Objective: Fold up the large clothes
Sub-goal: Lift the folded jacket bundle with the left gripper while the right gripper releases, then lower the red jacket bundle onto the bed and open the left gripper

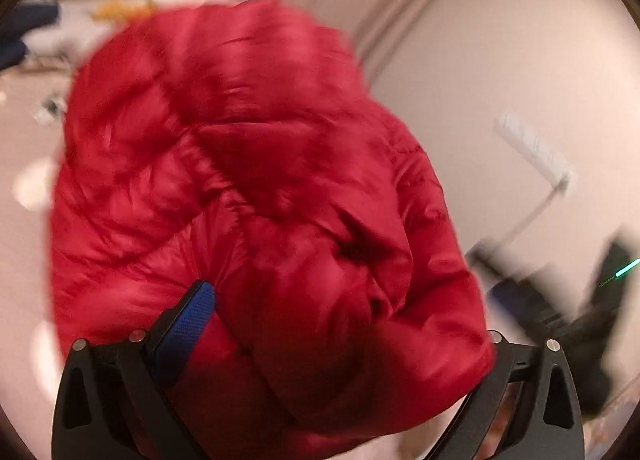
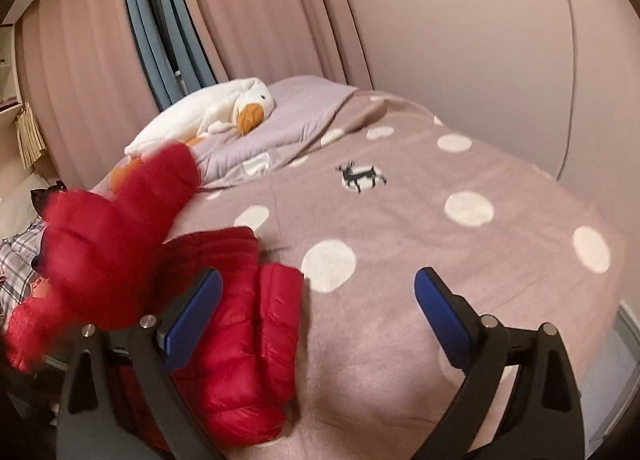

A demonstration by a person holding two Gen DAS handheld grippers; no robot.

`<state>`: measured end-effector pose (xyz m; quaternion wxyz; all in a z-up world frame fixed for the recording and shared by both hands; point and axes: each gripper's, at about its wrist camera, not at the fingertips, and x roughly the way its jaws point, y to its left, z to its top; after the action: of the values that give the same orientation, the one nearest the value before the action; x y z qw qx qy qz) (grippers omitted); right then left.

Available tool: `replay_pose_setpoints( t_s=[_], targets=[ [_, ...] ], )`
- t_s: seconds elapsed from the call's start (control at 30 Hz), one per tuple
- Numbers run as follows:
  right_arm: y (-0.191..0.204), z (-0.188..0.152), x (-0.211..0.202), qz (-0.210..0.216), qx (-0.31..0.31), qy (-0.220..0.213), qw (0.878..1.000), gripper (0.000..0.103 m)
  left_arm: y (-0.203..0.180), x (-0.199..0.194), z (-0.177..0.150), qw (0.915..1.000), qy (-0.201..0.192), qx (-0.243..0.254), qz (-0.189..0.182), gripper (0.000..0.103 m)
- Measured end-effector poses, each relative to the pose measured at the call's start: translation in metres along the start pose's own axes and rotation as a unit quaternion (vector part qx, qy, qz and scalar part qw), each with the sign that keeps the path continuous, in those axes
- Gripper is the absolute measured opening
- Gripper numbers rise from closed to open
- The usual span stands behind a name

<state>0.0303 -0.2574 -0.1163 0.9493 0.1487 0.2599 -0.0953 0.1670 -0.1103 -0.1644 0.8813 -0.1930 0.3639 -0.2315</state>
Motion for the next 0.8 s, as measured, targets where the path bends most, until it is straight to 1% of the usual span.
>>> replay_pose_setpoints(
  t_s=[0.03, 0.07, 0.1, 0.13, 0.17, 0.2, 0.3, 0.37, 0.43, 0.57, 0.6, 0.67, 0.7, 0.77, 0.8],
  targets=[
    [-0.003, 0.002, -0.007, -0.003, 0.0, -0.003, 1.0, 0.098, -0.008, 0.02, -0.008, 0.999, 0.017, 0.036, 0.021, 0.099],
    [-0.002, 0.004, -0.014, -0.004, -0.001, -0.01, 1.0, 0.098, -0.017, 0.032, -0.015, 0.9958, 0.016, 0.078, 0.045, 0.099],
    [-0.001, 0.005, -0.019, 0.002, -0.004, -0.013, 1.0, 0.098, -0.028, 0.043, -0.024, 0.9899, 0.012, 0.12, 0.075, 0.099],
    [-0.001, 0.004, -0.025, 0.012, -0.01, -0.013, 1.0, 0.098, -0.038, 0.053, -0.031, 0.9825, 0.013, 0.15, 0.109, 0.099],
    [0.003, 0.003, -0.026, 0.017, -0.016, -0.011, 1.0, 0.098, -0.043, 0.058, -0.034, 0.9788, 0.013, 0.158, 0.13, 0.099],
    [0.004, 0.002, -0.03, 0.018, -0.022, -0.012, 1.0, 0.098, -0.046, 0.06, -0.034, 0.9782, 0.011, 0.155, 0.138, 0.099],
    [0.007, 0.003, -0.036, 0.007, -0.031, -0.019, 0.999, 0.098, -0.035, 0.058, -0.021, 0.986, 0.01, 0.119, 0.116, 0.099],
    [0.006, 0.004, -0.04, 0.01, -0.028, -0.017, 0.999, 0.098, -0.024, 0.051, -0.009, 0.9916, 0.011, 0.087, 0.095, 0.099],
    [0.004, 0.004, -0.041, 0.015, -0.021, -0.015, 1.0, 0.099, -0.019, 0.045, -0.006, 0.9942, 0.008, 0.068, 0.082, 0.099],
    [0.003, 0.006, -0.049, 0.015, -0.019, -0.014, 1.0, 0.099, -0.016, 0.033, -0.004, 0.9945, -0.002, 0.058, 0.087, 0.099],
    [0.003, 0.007, -0.052, 0.015, -0.02, -0.016, 1.0, 0.099, -0.016, 0.027, -0.002, 0.9952, -0.003, 0.05, 0.084, 0.099],
    [0.003, 0.009, -0.062, 0.017, -0.019, -0.025, 0.999, 0.099, -0.026, 0.018, -0.013, 0.9966, -0.004, 0.028, 0.077, 0.099],
    [0.003, 0.01, -0.064, 0.02, -0.019, -0.028, 0.999, 0.1, -0.024, 0.011, -0.01, 0.9974, -0.004, 0.011, 0.071, 0.099],
    [0.003, 0.011, -0.071, 0.028, -0.018, -0.035, 0.999, 0.101, -0.02, -0.009, -0.005, 0.9984, -0.017, -0.019, 0.051, 0.099],
    [0.002, 0.011, -0.074, 0.031, -0.016, -0.038, 0.999, 0.102, -0.021, -0.021, -0.003, 0.9981, -0.028, -0.028, 0.047, 0.099]
  ],
)
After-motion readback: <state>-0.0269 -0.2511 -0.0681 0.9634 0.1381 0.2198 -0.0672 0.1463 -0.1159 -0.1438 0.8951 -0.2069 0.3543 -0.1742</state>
